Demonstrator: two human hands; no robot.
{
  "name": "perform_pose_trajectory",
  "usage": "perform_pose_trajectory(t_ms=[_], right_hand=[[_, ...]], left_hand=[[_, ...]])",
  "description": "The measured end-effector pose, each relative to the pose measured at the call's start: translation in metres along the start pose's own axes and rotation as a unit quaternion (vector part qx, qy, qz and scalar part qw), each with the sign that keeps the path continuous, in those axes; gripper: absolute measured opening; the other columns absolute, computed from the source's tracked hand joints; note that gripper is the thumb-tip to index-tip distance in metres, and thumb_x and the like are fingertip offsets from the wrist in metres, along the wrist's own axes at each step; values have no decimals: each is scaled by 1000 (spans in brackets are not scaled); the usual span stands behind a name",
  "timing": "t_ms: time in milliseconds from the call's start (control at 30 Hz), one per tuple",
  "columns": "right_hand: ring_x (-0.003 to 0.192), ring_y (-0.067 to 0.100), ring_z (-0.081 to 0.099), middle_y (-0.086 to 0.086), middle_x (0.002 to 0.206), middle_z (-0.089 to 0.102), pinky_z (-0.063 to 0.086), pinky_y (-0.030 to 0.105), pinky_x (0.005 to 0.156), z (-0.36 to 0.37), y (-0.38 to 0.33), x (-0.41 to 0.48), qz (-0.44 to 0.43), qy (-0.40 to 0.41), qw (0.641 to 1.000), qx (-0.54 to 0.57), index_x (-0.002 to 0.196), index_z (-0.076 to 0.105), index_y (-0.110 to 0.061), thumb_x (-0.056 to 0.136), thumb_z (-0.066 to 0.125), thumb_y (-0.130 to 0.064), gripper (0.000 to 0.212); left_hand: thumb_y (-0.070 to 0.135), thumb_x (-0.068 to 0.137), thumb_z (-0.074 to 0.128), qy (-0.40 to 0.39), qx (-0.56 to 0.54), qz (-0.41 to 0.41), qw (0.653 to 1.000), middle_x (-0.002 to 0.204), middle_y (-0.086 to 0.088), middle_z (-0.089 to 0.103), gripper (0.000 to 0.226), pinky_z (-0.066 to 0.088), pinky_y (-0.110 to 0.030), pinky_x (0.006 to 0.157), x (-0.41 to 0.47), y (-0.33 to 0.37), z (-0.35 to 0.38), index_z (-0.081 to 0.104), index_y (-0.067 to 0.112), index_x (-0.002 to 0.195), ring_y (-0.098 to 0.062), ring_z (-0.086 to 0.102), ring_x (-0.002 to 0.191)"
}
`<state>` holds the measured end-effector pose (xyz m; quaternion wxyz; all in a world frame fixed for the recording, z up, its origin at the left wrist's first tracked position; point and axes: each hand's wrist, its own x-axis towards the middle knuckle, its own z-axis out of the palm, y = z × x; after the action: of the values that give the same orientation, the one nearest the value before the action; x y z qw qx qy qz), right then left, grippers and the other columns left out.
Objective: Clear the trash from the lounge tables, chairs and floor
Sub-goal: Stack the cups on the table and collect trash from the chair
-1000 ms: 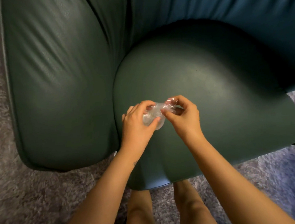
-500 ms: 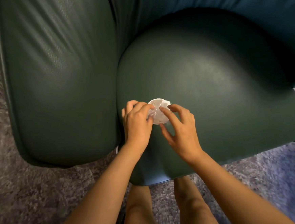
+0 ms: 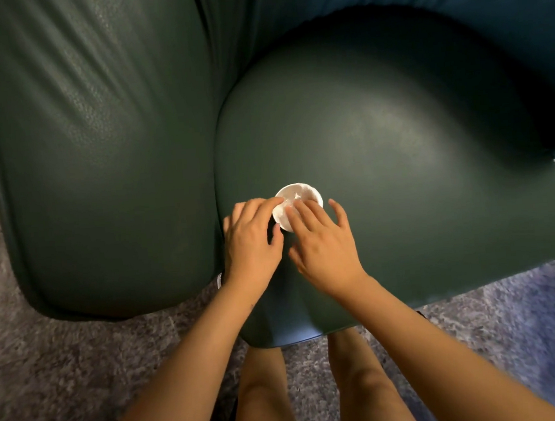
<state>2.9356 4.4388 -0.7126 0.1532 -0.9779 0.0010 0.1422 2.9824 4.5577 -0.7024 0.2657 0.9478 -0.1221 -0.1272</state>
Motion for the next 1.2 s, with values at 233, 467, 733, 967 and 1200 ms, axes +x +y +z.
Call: perform_pose_trajectory(t_ms=[233,467,733,967,1200], right_hand=[[135,19,29,4,135,47,-4,47,113,7,2,27,3,-97,995,-28,135,40,-11,88,46,-23,49],[135,18,26,4,136,45,-2,46,113,-2,7,29,-15,-118,993,-7,132,44,-12,89,45,-22,44],[120,25,45,3,123,55,9,41,108,-17,20,7,-56,-45,996,48,120,51,-15,77,50,-6,44],[106,35,55,18,128,53,30,51,99,-64,30,-27,-13,65,990,124,107,62,-7,66,56,-1,42],[108,28,56,13,119,57,33,42,92,-157,43,-64,127,250,949,142,111,61,-9,76,56,-9,36]], left_hand=[[-5,70,61,6,-17,-19,1000,106,-5,63,49,30,-27,84,2,6,6,60,12,115,-29,54,100],[8,71,69,-77,-39,-34,996,141,-4,43,79,31,-36,100,8,3,11,36,18,142,-27,41,124],[10,63,76,-114,-111,-41,986,128,-3,54,72,35,-30,94,16,11,21,48,15,129,-25,48,116],[20,60,83,-92,-132,-51,986,120,-1,57,70,41,-28,85,18,41,4,50,16,121,-22,52,111],[25,57,87,-118,-122,92,981,117,2,55,71,37,-22,79,37,118,-58,49,18,117,-17,50,108]])
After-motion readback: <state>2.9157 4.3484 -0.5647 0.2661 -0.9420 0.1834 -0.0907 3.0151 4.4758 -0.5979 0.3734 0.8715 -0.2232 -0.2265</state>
